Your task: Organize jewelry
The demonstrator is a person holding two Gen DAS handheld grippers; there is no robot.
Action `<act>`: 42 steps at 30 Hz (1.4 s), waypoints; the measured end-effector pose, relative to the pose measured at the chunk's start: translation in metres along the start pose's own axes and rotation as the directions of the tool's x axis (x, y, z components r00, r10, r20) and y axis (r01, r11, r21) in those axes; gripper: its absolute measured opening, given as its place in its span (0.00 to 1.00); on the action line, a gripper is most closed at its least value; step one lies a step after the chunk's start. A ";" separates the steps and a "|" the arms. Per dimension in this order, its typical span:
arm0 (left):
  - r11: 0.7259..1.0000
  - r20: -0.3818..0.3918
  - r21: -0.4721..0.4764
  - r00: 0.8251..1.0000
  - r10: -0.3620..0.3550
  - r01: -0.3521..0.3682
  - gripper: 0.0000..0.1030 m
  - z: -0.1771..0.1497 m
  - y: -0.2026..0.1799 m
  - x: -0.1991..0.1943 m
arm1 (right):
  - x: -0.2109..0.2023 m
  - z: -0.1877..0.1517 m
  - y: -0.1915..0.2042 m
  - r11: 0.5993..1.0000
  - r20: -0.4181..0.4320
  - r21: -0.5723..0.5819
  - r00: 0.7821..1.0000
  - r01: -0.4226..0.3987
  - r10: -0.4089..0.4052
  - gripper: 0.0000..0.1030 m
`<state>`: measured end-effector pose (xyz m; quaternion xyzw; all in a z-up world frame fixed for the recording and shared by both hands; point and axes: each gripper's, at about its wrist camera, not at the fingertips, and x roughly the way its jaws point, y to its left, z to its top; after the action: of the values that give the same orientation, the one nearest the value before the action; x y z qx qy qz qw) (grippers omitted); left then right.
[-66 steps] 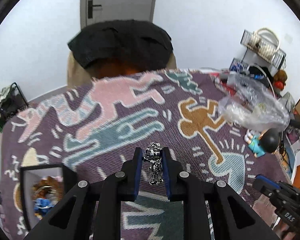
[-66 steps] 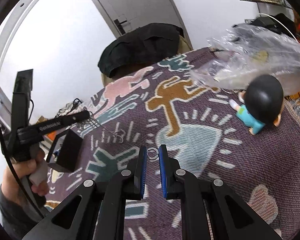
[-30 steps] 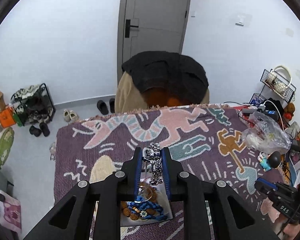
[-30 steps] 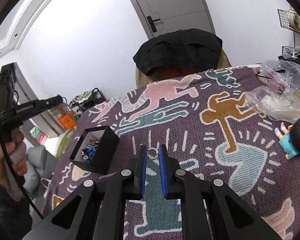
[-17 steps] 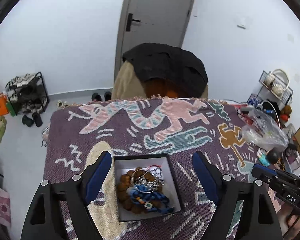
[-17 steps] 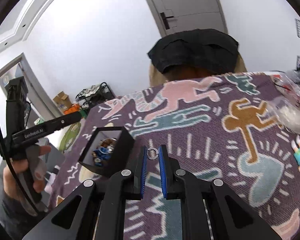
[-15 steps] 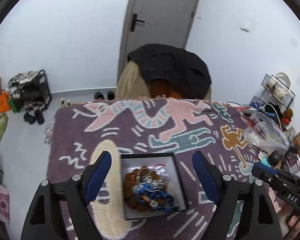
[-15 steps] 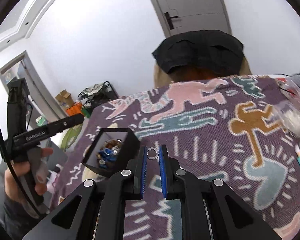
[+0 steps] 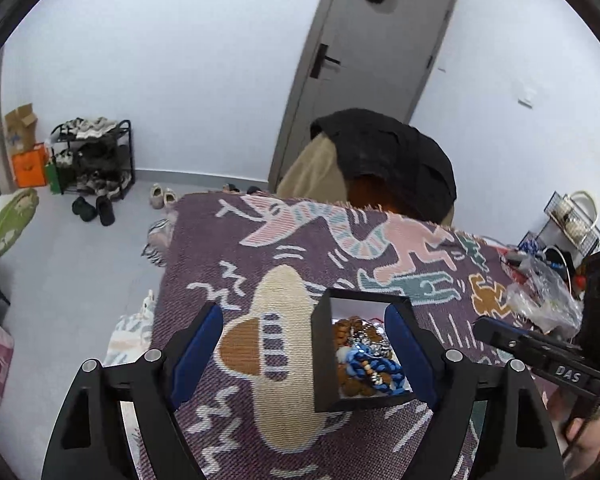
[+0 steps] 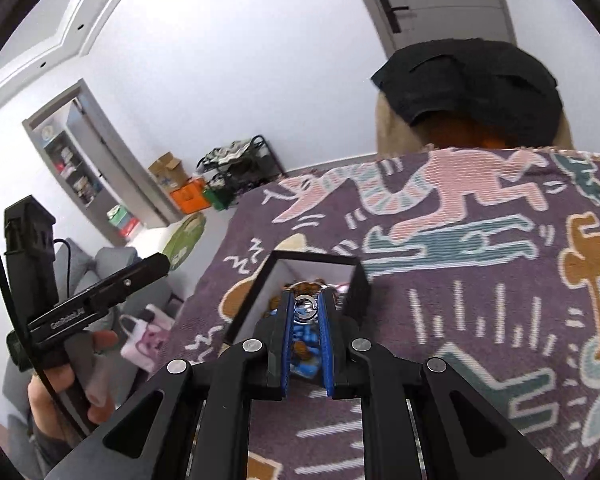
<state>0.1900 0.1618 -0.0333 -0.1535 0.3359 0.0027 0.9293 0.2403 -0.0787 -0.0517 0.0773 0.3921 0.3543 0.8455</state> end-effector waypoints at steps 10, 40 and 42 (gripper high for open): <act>1.000 0.014 -0.028 1.000 -0.010 0.011 0.81 -0.010 0.010 -0.006 | 0.042 0.014 0.013 1.000 -0.082 -0.010 0.997 0.006 -0.007 0.20; 0.998 0.074 0.043 0.996 -0.051 0.048 1.00 -0.027 -0.066 -0.038 | -0.096 -0.034 -0.043 0.992 0.090 0.111 0.993 0.068 -0.078 0.96; 0.997 0.081 0.061 0.995 -0.050 0.045 1.00 -0.029 -0.076 -0.042 | -0.107 -0.038 -0.048 0.990 0.103 0.117 0.990 0.082 -0.094 0.97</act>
<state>0.1471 0.0854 -0.0067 -0.1338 0.2932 -0.0229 0.9464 0.1917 -0.1902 -0.0317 0.1264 0.3678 0.2893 0.8747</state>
